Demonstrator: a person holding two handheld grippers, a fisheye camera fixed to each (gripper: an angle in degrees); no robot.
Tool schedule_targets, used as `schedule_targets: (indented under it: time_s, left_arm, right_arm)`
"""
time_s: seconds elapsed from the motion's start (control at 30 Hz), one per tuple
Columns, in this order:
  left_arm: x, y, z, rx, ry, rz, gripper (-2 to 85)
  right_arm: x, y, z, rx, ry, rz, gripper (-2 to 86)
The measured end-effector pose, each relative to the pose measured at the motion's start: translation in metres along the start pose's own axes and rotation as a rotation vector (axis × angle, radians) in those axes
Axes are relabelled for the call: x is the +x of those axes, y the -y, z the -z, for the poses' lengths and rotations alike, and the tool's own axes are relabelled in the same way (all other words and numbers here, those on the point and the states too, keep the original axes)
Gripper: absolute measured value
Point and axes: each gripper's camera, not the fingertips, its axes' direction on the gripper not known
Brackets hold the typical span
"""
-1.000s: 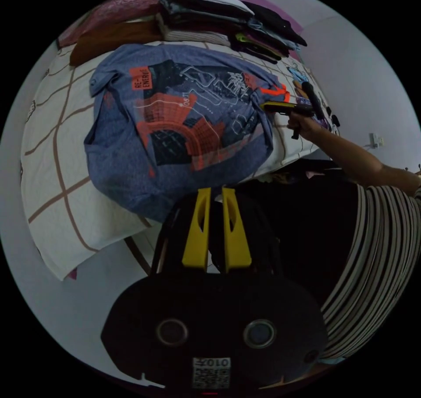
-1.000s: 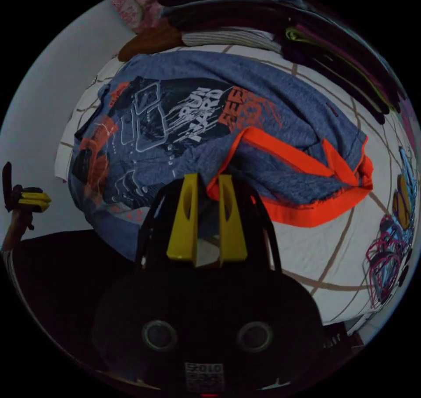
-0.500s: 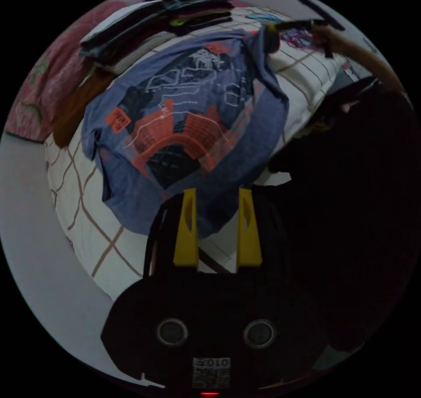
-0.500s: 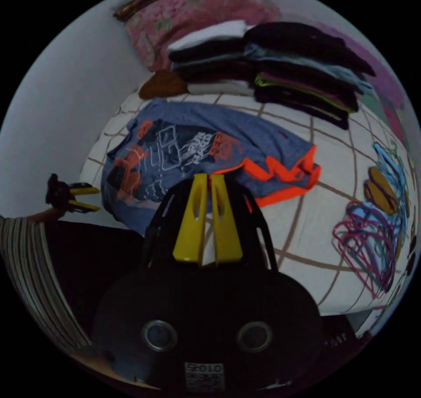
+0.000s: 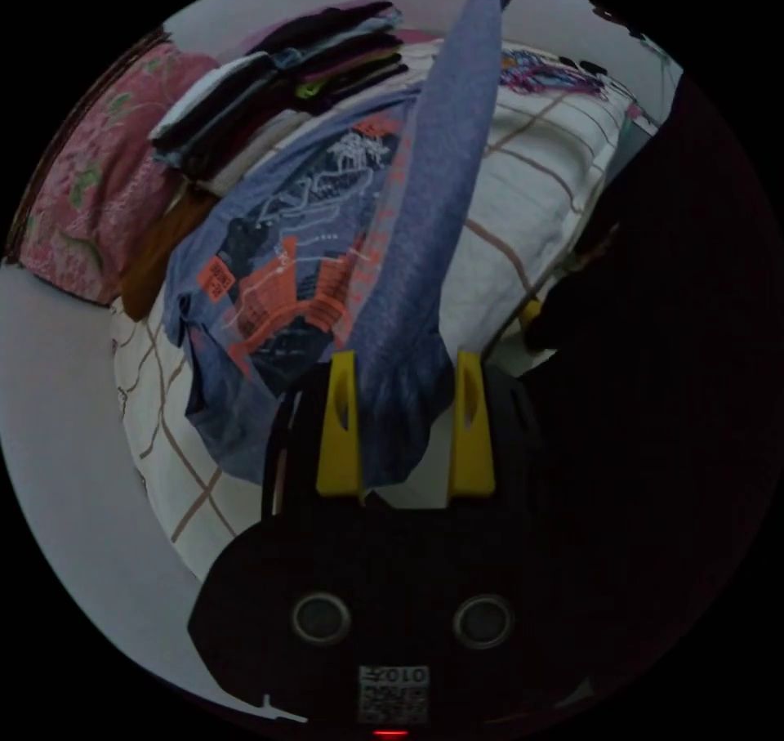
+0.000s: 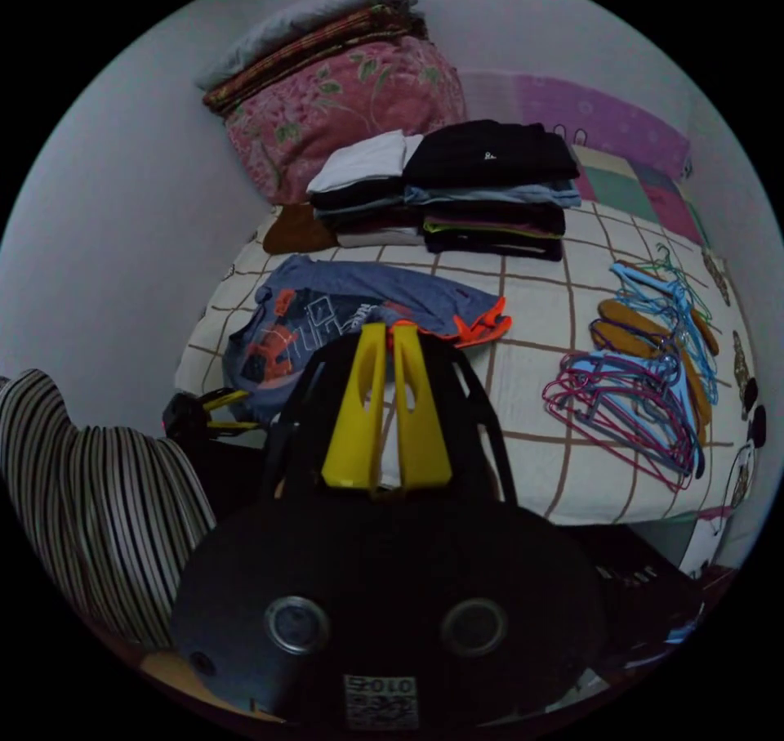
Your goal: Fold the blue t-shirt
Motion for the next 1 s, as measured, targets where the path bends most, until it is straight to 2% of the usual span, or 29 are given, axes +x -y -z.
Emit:
schedule_targets:
  time_s: [0.13,0.33,0.57,0.73,1.0]
  left_arm:
    - [0.021,-0.003,0.014,0.017,0.070,0.078,15.6]
    - [0.038,-0.025,0.021,-0.055,0.046,0.250,15.2]
    - [0.060,-0.015,0.019,-0.073,-0.012,0.269,15.2]
    - [0.049,-0.008,0.024,-0.072,-0.024,0.357,14.8]
    - [0.035,-0.027,0.035,-0.104,-0.027,0.308,12.3]
  right_arm:
    - [-0.002,-0.009,0.014,-0.018,0.014,0.000,2.5]
    - [0.008,-0.025,0.034,-0.035,0.045,-0.023,2.3]
    - [0.014,-0.037,0.051,-0.058,0.074,-0.001,3.5]
    - [0.016,-0.045,0.067,-0.066,0.074,0.038,3.6]
    - [0.035,-0.074,0.087,-0.076,0.082,0.022,3.6]
